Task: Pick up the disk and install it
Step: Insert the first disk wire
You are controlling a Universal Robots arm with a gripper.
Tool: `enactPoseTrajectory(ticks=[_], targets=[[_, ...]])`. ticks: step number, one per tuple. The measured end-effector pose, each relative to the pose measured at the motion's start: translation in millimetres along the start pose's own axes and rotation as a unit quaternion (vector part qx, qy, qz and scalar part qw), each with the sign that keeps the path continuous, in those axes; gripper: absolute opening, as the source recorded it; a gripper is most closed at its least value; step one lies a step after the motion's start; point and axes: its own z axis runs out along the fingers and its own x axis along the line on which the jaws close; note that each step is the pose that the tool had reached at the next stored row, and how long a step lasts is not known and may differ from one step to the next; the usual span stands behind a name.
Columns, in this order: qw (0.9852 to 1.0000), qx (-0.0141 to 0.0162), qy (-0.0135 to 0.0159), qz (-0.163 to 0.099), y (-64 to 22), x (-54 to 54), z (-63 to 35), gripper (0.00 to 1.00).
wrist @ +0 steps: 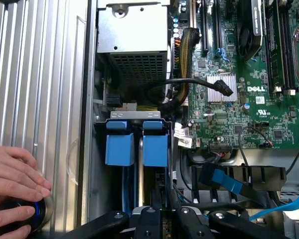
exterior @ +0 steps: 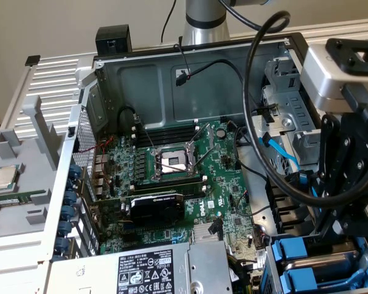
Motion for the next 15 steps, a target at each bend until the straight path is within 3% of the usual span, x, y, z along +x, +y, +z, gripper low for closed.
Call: enactPoseTrajectory(ticks=[15], targets=[[1.0000,0.0000,-0.0001,0.000,-1.7,0.0,-0.3,0.17]])
